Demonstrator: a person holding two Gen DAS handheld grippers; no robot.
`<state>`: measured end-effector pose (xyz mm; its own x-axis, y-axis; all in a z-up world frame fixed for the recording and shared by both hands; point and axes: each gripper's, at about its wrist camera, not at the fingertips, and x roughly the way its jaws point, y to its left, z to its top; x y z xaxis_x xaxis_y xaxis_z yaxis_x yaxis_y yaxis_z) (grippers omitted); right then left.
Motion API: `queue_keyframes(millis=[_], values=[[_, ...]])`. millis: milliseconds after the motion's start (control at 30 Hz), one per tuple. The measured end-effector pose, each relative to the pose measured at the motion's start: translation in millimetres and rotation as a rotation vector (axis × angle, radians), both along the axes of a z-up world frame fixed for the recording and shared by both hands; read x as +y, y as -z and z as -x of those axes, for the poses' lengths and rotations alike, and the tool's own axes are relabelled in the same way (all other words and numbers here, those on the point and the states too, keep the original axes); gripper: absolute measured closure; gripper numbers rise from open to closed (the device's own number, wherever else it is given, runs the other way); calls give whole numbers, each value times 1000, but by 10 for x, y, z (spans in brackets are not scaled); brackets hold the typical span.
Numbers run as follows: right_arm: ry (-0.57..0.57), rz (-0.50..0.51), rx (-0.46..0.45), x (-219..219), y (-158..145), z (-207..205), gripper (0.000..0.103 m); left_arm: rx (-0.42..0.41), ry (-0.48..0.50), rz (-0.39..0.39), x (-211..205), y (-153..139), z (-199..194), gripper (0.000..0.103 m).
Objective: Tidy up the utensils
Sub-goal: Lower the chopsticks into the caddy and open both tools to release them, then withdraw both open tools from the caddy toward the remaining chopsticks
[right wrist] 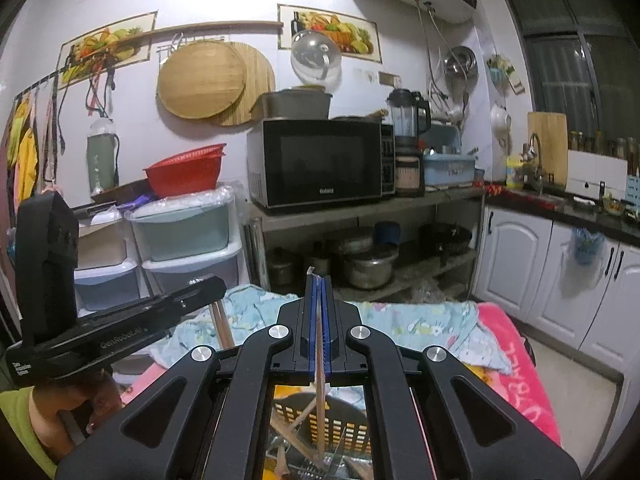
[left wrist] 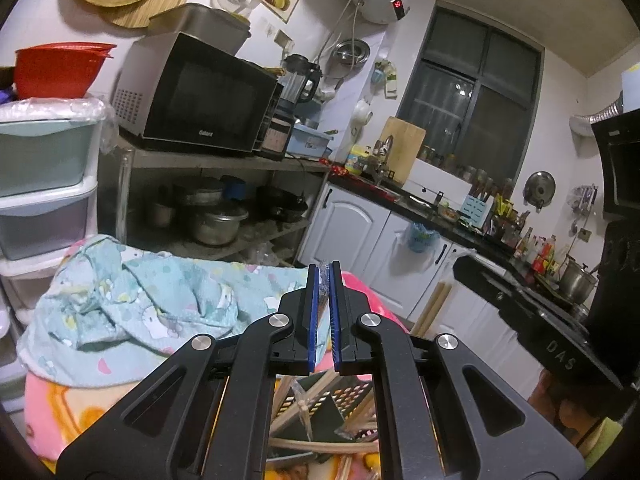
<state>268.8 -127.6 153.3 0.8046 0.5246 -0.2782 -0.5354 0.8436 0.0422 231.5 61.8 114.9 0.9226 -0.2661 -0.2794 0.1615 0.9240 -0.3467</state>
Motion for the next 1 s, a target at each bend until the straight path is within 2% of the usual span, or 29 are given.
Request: queue_keyframes(millis=[200,233,267,300,367,500,567,733,1000], values=[[1,22,44,38,184,-49,100,29,2,12,27,135,-21,98],[-2,26,64,44,218,-63,99,38,-1,17,43,162,-22,87],[7,34,75,42,248,-65,95,44,-12,21,62,184,-7,66],[20,40,85,32,277,-63,82,47,-21,22,82,200,13,57],[30,26,109,-32,326,-51,65,49,-32,25,129,220,57,55],[49,3,135,-180,421,18,62,81,-81,42,249,300,148,41],[59,7,135,-238,457,76,59,96,-100,70,327,345,217,29],[73,10,152,-377,542,245,51,121,-139,81,437,429,385,11],[99,1,188,-595,649,475,43,180,-161,72,498,625,580,11]])
